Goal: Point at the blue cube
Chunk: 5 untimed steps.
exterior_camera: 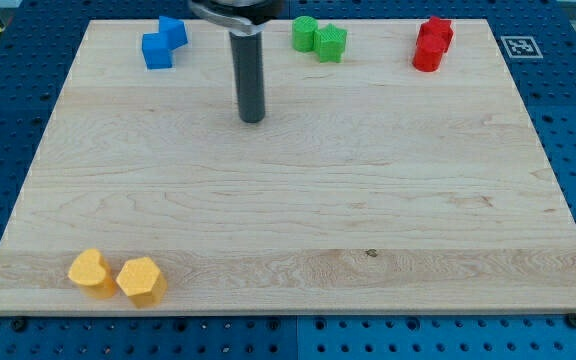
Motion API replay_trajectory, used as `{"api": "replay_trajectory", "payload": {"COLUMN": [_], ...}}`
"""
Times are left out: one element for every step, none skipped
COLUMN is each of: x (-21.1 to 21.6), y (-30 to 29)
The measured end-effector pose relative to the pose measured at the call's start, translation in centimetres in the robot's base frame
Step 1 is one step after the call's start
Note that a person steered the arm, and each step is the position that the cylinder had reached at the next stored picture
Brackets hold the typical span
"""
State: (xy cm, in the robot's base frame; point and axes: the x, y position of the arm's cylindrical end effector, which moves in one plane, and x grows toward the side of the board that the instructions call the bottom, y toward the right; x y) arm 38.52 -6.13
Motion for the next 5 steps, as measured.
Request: {"api": "replay_trajectory", "payload": {"x": [-0.1, -0.2, -1.1, -3.5, -5.5], "y": [-2.2, -5.3, -7.9, -10.3, -12.7]}}
